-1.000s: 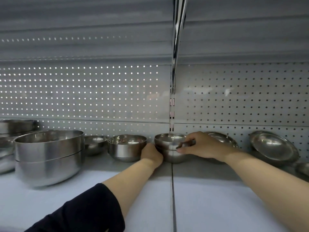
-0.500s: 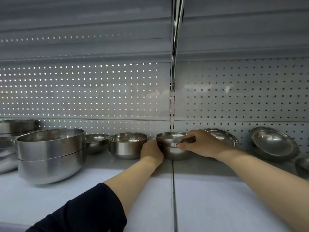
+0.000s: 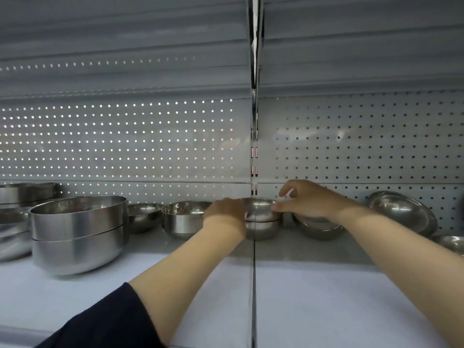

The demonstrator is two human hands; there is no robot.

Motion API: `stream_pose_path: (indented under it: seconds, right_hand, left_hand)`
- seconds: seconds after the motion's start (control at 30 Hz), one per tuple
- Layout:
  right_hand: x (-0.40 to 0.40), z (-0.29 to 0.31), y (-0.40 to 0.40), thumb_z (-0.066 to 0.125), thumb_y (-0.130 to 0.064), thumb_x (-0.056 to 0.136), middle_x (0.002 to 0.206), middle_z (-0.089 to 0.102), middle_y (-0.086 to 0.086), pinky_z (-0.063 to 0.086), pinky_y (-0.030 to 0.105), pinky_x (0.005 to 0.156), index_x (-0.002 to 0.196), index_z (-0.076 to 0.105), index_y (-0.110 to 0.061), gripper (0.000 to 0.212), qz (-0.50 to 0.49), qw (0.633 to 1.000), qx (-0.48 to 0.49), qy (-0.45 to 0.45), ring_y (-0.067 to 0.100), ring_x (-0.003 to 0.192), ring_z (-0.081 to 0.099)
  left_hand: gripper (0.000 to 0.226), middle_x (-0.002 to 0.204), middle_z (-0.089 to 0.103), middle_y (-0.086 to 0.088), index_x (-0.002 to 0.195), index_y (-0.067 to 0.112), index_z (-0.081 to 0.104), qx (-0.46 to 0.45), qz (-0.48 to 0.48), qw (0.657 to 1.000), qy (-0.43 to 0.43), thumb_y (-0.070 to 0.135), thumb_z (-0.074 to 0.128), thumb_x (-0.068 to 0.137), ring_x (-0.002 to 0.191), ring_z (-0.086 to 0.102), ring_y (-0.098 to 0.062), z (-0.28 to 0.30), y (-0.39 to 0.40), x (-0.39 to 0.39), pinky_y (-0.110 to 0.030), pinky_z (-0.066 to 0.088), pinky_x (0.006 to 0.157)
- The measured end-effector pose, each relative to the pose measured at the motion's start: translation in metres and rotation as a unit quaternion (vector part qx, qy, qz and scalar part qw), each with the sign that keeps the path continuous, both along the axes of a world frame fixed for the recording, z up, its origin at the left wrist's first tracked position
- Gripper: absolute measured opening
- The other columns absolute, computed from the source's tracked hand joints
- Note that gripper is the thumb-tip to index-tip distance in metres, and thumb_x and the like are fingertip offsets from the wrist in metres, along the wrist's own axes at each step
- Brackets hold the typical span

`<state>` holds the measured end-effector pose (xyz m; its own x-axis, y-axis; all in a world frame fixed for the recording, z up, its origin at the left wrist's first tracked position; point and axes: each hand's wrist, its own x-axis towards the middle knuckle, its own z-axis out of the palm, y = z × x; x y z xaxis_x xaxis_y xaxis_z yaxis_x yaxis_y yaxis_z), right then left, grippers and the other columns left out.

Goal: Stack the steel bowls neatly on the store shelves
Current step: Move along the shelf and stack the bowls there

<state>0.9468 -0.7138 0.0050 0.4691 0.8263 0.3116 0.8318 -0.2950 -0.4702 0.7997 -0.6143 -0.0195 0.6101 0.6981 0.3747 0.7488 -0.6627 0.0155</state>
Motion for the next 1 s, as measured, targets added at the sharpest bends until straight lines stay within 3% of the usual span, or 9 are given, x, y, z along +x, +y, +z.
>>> stream_pose_path:
  seconds: [0.13,0.27,0.4,0.53,0.6,0.7,0.83,0.93,1.0]
  right_hand:
    - [0.021,0.027,-0.033,0.075,-0.03,0.075,0.111,0.044,-0.008,0.037,0.018,0.064,0.109,0.054,-0.031,0.04,-0.045,0.998,0.041,-0.031,0.011,0.096,0.05]
    - [0.038,0.013,-0.046,0.066,-0.007,0.076,0.118,0.051,-0.001,0.038,0.02,0.067,0.11,0.058,-0.022,0.038,-0.121,0.983,-0.071,-0.117,0.015,0.094,0.052]
    - [0.044,-0.022,-0.047,0.059,-0.002,0.082,0.125,0.051,0.007,0.042,0.021,0.071,0.119,0.059,-0.018,0.04,-0.143,0.964,-0.176,-0.137,0.016,0.09,0.053]
    - [0.05,-0.034,-0.045,0.051,0.001,0.085,0.129,0.047,0.011,0.049,0.026,0.084,0.117,0.061,-0.014,0.036,-0.155,0.955,-0.2,-0.155,0.024,0.106,0.056]
    - [0.053,-0.036,-0.042,0.051,0.001,0.085,0.122,0.055,0.012,0.048,0.026,0.083,0.113,0.063,-0.009,0.032,-0.152,0.956,-0.198,-0.156,0.024,0.103,0.059]
    - [0.05,-0.022,-0.048,0.061,-0.007,0.084,0.085,0.062,0.005,0.047,0.025,0.075,0.094,0.066,-0.007,0.012,-0.127,0.962,-0.203,-0.134,0.019,0.083,0.059]
    - [0.024,0.015,-0.071,0.073,-0.022,0.077,0.063,0.052,-0.005,0.043,0.023,0.065,0.064,0.058,-0.018,0.021,-0.109,0.957,-0.242,-0.12,0.011,0.064,0.051]
    - [-0.009,0.03,-0.082,0.072,-0.027,0.077,0.069,0.055,-0.003,0.043,0.024,0.066,0.071,0.061,-0.015,0.018,-0.105,0.949,-0.258,-0.147,0.014,0.067,0.052]
    - [-0.036,0.033,-0.085,0.071,-0.031,0.078,0.079,0.06,-0.001,0.045,0.024,0.068,0.082,0.066,-0.012,0.02,-0.09,0.946,-0.261,-0.169,0.015,0.074,0.055]
  left_hand:
    - [0.026,0.115,0.061,-0.014,0.113,0.006,0.057,-0.005,-0.091,0.995,0.035,0.01,0.053,0.087,0.106,0.059,-0.032,0.013,-0.043,0.025,-0.033,0.048,0.079]
    - [0.038,0.127,0.055,-0.017,0.128,0.001,0.047,-0.104,-0.178,0.978,0.043,0.007,0.046,0.091,0.116,0.055,-0.033,0.002,-0.066,0.065,-0.033,0.047,0.088]
    - [0.034,0.122,0.059,-0.014,0.124,0.004,0.051,-0.216,-0.187,0.957,-0.041,0.002,0.042,0.092,0.111,0.058,-0.027,-0.019,-0.064,0.093,-0.029,0.046,0.088]
    - [0.035,0.116,0.061,-0.011,0.12,0.007,0.056,-0.31,-0.211,0.916,-0.143,0.0,0.038,0.091,0.109,0.056,-0.023,-0.034,-0.055,0.099,-0.024,0.041,0.088]
    - [0.035,0.103,0.06,-0.008,0.115,0.006,0.058,-0.366,-0.212,0.887,-0.187,-0.003,0.037,0.088,0.097,0.054,-0.019,-0.037,-0.053,0.099,-0.021,0.041,0.078]
    - [0.028,0.083,0.055,-0.008,0.105,0.003,0.058,-0.422,-0.191,0.863,-0.202,-0.004,0.04,0.085,0.079,0.052,-0.021,-0.034,-0.054,0.096,-0.024,0.041,0.064]
    - [0.014,0.076,0.052,-0.004,0.081,0.008,0.055,-0.372,-0.163,0.901,-0.153,0.005,0.046,0.091,0.081,0.056,-0.021,-0.02,-0.067,0.085,-0.025,0.046,0.068]
    - [0.016,0.099,0.064,-0.011,0.098,0.004,0.062,-0.277,-0.172,0.93,-0.17,0.009,0.049,0.091,0.093,0.057,-0.021,-0.01,-0.066,0.054,-0.028,0.045,0.078]
    - [0.021,0.095,0.068,-0.011,0.1,0.001,0.068,-0.274,-0.182,0.921,-0.207,0.005,0.055,0.085,0.087,0.061,-0.022,-0.009,-0.059,0.019,-0.029,0.049,0.078]
